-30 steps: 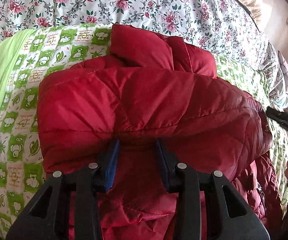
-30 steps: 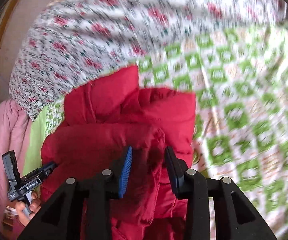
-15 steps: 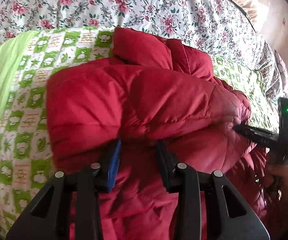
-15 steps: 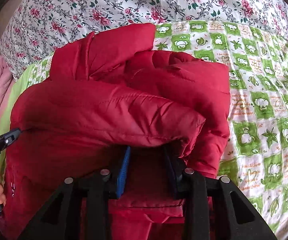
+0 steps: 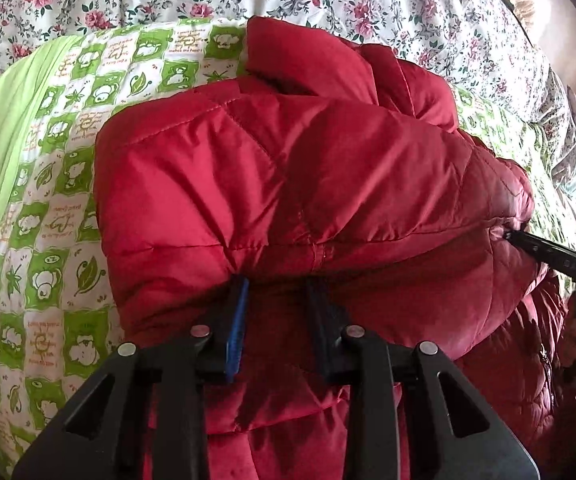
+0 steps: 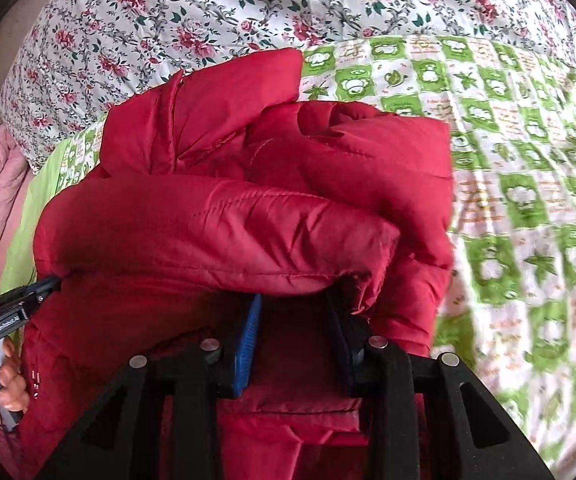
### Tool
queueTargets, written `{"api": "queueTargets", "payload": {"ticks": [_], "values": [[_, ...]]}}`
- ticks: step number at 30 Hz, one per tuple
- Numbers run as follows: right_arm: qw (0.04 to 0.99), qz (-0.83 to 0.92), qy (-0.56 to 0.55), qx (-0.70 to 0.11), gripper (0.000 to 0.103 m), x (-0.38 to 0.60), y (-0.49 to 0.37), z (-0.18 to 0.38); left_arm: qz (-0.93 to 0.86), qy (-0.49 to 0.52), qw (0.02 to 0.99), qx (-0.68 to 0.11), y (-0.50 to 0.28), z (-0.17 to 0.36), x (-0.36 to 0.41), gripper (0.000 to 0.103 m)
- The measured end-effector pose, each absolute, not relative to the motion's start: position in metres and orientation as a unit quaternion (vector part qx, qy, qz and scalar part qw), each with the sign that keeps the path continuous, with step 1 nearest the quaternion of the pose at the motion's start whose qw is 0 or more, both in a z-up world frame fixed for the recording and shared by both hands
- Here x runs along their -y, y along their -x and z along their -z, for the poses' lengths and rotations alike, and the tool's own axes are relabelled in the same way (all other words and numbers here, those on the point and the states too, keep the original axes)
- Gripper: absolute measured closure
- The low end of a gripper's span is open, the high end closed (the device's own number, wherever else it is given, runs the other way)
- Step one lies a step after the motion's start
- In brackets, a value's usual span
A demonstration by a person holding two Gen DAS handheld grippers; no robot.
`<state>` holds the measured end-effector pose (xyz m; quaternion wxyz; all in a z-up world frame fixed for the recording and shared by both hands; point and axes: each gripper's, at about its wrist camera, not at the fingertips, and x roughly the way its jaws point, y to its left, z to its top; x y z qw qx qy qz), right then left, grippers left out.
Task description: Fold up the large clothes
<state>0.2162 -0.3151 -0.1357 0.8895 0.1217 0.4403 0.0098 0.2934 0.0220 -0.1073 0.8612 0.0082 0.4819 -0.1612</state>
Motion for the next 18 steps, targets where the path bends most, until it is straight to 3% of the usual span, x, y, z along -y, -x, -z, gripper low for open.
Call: {"api": "queueTargets", "payload": {"ticks": [3, 7, 12, 18], "values": [[0.902, 0.011, -0.104, -0.419, 0.065, 0.304, -0.200, 0.110, 0.155, -0.021, 0.863, -0.480, -0.293, 0.107, -0.017, 0.075], [0.916, -0.027, -0.093, -0.389, 0.065, 0.281, -0.194, 0.087, 0.153, -0.024, 0.864, -0.479, -0.293, 0.108, -0.016, 0.076], [0.893, -0.016, -0.077, -0.443, 0.070, 0.277, -0.226, 0.126, 0.159, -0.019, 0.862, -0.481, -0.293, 0.108, -0.018, 0.076], [0.900, -0.013, -0.074, -0.430, 0.070, 0.291, -0.227, 0.147, 0.152, -0.023, 0.863, -0.482, -0.293, 0.108, -0.016, 0.076]]}}
